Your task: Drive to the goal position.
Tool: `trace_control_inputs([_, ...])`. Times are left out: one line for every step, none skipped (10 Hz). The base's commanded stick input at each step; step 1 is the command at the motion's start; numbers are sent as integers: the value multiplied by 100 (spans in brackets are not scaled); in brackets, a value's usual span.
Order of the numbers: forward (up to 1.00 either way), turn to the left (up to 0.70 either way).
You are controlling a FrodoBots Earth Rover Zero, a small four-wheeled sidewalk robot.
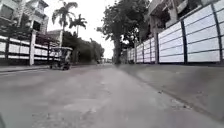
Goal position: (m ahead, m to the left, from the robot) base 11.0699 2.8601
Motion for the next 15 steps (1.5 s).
trace_control_inputs([100, 3])
trace_control_inputs([100, 2])
trace_control_inputs([100, 2])
trace_control_inputs([100, 4])
trace_control_inputs([100, 9])
trace_control_inputs([100, 2])
trace_control_inputs([100, 6])
trace_control_inputs([100, 6])
trace_control_inputs([100, 9])
trace_control_inputs([100, -7])
trace_control_inputs([100, -28])
trace_control_inputs([100, -40])
trace_control_inputs([100, -40])
trace_control_inputs([100, -24])
trace_control_inputs([100, 9])
